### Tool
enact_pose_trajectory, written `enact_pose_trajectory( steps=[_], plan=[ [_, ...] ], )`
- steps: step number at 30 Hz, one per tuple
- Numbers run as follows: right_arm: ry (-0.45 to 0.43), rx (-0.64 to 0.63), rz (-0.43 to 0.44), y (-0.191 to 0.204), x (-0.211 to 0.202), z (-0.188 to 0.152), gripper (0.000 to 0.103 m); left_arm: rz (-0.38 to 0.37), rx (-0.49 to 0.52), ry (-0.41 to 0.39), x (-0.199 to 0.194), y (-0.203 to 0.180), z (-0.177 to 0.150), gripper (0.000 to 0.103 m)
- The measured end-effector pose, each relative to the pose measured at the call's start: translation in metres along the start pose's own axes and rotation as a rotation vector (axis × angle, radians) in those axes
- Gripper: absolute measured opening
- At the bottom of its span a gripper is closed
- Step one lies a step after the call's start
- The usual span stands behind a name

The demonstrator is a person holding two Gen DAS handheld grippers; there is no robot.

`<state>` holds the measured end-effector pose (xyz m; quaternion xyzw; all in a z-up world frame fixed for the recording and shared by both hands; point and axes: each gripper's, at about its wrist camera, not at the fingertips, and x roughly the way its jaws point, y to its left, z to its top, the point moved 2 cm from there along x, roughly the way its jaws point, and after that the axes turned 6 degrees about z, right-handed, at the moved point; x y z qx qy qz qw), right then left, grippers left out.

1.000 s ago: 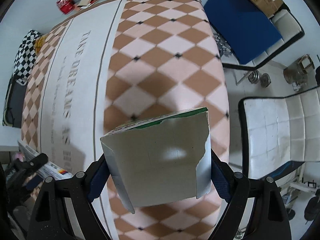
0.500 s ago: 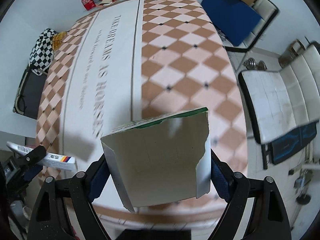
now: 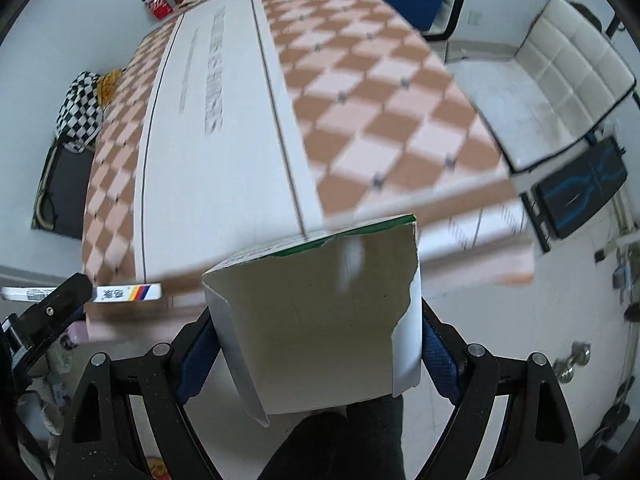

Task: Collect trash
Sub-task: 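Carry the card and box over the bin and open both tools to drop them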

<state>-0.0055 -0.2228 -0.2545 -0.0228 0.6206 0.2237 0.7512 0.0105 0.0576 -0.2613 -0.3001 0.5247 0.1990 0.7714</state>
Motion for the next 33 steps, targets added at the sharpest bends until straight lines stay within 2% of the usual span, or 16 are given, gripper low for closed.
enact_pose_trajectory(
  steps=[4,6,10,12,17,21,24,26,28,30,33],
  plan=[
    [0.044,0.023,0.016,-0.018,0.029,-0.052,0.089,-0.013,-0.042,0.076,0.025,0.019,-0.052,0.081],
    [0.087,0.058,0.024,-0.034,0.059,-0.081,0.089,-0.009,-0.058,0.114,0.047,0.026,-0.073,0.081],
    [0.165,0.120,0.031,-0.066,0.132,-0.122,0.089,0.018,-0.085,0.208,0.125,0.042,-0.110,0.081],
    [0.209,0.161,0.037,-0.084,0.183,-0.141,0.089,0.040,-0.087,0.243,0.167,0.049,-0.124,0.081],
    [0.253,0.240,0.062,-0.116,0.285,-0.163,0.089,0.083,-0.093,0.340,0.279,0.069,-0.146,0.081],
    [0.261,0.300,0.109,-0.129,0.348,-0.163,0.091,0.071,-0.133,0.384,0.341,0.091,-0.153,0.082],
    [0.275,0.313,0.156,-0.131,0.392,-0.160,0.093,0.108,-0.137,0.376,0.363,0.102,-0.155,0.084],
    [0.297,0.314,0.188,-0.132,0.415,-0.159,0.096,0.142,-0.130,0.380,0.371,0.108,-0.157,0.100],
    [0.322,0.307,0.205,-0.130,0.432,-0.157,0.103,0.180,-0.110,0.377,0.371,0.114,-0.160,0.100],
    [0.333,0.284,0.203,-0.127,0.438,-0.157,0.103,0.212,-0.087,0.371,0.369,0.118,-0.164,0.100],
    [0.327,0.210,0.144,-0.118,0.429,-0.155,0.103,0.262,-0.040,0.360,0.359,0.122,-0.170,0.100]
  ],
)
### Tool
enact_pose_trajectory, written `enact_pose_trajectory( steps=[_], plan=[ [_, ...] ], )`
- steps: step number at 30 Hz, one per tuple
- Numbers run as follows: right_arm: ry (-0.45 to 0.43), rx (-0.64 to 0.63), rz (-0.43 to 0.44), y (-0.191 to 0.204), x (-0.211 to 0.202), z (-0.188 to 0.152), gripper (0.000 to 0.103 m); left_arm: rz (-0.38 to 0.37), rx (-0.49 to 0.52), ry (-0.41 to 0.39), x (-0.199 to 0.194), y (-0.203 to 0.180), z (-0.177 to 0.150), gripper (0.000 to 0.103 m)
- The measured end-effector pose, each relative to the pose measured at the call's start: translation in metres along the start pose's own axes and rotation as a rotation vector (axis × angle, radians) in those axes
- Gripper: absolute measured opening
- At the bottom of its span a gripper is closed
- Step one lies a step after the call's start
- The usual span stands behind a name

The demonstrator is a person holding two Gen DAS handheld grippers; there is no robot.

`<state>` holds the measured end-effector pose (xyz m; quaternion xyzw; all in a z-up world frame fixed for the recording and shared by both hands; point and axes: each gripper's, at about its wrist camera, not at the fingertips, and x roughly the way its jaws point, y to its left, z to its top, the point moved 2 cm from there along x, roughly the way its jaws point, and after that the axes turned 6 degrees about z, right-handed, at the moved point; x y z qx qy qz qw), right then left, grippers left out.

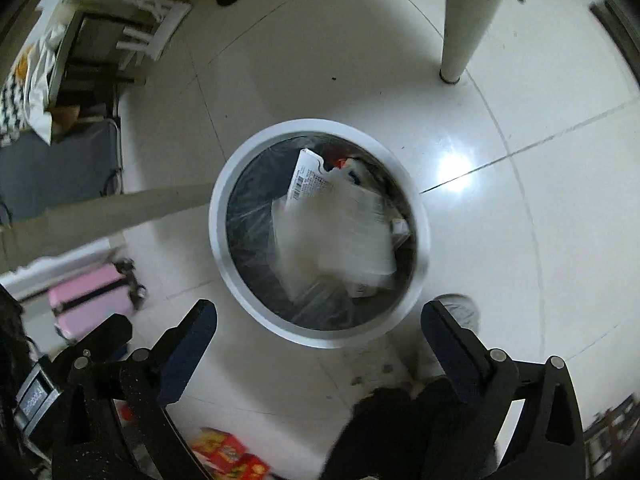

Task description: Collect trash

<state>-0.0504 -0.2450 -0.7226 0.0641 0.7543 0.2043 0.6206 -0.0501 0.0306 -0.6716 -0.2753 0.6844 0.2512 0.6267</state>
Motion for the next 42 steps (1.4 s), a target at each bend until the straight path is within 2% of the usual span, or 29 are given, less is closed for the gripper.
enact_pose_trajectory(
  steps=[5,10,20,29,39,42],
  plan=[
    [-0.028,-0.110,-0.148,0.018,-0.042,-0.013,0.103,0.102,0.057,-0.071,-0.043,0.001,-0.017,0.100],
    [-0.057,-0.172,-0.209,0.041,-0.112,-0.036,0.103,0.120,0.087,-0.104,-0.103,0.000,-0.037,0.100],
    [-0.081,-0.259,-0.170,0.099,-0.268,-0.102,0.103,0.076,0.121,-0.144,-0.242,0.001,-0.089,0.100],
    [-0.102,-0.346,-0.087,0.151,-0.405,-0.165,0.103,-0.027,0.129,-0.205,-0.377,0.013,-0.130,0.100],
    [-0.151,-0.419,0.008,0.185,-0.526,-0.212,0.103,-0.138,0.168,-0.269,-0.468,0.010,-0.164,0.100],
    [-0.163,-0.428,0.031,0.193,-0.545,-0.221,0.103,-0.172,0.174,-0.278,-0.488,0.007,-0.172,0.100]
  ],
)
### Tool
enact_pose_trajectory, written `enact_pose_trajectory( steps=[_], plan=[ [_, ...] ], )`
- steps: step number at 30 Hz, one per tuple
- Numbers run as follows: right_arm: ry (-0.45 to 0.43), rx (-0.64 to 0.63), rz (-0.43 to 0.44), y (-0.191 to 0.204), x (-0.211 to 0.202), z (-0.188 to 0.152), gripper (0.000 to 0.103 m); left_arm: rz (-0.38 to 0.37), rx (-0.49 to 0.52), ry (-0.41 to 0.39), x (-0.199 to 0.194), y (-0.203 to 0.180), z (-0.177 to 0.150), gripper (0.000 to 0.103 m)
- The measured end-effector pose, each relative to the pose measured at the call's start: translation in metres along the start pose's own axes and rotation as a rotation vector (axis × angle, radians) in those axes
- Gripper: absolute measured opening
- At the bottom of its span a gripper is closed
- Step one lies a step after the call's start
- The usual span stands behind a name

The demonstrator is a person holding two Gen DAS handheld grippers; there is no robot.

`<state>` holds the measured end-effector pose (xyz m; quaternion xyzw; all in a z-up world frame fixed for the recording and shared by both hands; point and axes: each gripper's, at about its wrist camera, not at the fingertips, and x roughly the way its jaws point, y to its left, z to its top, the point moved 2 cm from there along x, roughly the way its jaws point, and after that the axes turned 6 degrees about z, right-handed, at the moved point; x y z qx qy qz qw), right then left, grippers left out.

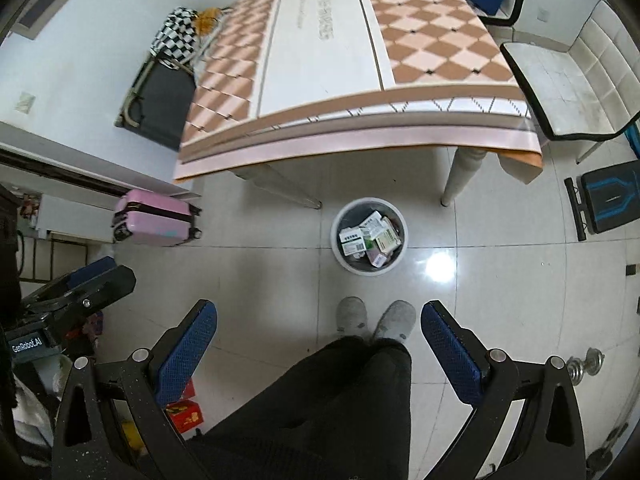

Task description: Collect trash

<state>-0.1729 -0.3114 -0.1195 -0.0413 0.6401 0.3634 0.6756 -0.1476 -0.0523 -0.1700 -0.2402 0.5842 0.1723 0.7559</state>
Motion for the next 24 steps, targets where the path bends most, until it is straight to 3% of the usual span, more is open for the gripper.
enact_pose_trajectory(
  steps=[10,24],
  plan=[
    [-0.035,-0.011,0.062,0.019,-0.041,-0.001,0.103,-0.072,-0.009,-0.046,-0.041,-0.006,-0.001,0.100],
    [-0.020,-0.032,0.105,0.029,-0.050,-0.003,0.103,-0.117,0.000,-0.091,-0.060,-0.014,-0.003,0.103]
  ],
)
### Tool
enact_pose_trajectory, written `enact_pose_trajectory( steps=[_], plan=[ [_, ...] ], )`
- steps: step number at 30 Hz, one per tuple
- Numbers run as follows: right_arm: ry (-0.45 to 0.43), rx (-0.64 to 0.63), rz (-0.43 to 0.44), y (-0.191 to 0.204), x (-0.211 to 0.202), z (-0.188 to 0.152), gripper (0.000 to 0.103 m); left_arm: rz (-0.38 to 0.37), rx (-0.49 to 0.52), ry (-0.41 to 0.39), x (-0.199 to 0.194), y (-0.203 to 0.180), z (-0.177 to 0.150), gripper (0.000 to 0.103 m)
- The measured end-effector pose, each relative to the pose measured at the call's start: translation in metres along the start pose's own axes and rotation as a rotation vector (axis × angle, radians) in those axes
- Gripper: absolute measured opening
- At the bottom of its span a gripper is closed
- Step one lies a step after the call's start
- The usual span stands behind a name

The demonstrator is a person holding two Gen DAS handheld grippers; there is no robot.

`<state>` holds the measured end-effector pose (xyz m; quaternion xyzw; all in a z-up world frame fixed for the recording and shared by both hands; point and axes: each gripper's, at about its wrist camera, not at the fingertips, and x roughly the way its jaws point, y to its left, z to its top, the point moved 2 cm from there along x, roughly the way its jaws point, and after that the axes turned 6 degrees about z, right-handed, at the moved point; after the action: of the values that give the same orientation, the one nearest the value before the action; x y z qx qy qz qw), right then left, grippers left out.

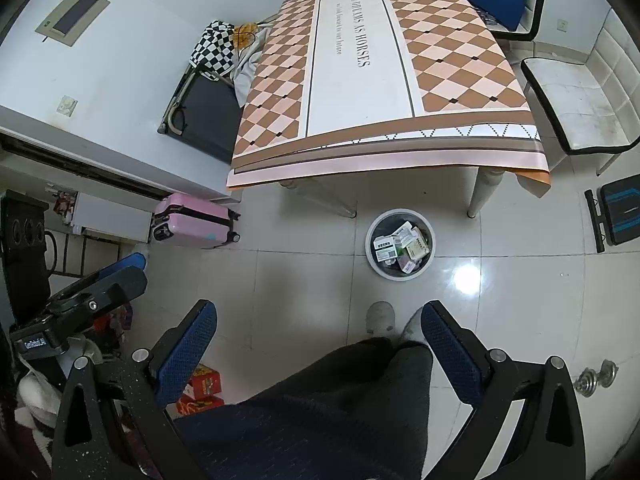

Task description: Collect trash

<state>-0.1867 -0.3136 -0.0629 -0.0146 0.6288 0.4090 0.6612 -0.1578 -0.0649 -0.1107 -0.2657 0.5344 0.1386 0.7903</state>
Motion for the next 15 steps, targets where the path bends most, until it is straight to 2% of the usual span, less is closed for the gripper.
enact_pose_trajectory(
  steps=[15],
  plan=[
    [0.001,-0.015,0.009,0.0037,-0.0060,0.0011,0.103,-0.001,0.007,0.002,-0.0023,-0.0058,-0.0025,0.103]
  ],
)
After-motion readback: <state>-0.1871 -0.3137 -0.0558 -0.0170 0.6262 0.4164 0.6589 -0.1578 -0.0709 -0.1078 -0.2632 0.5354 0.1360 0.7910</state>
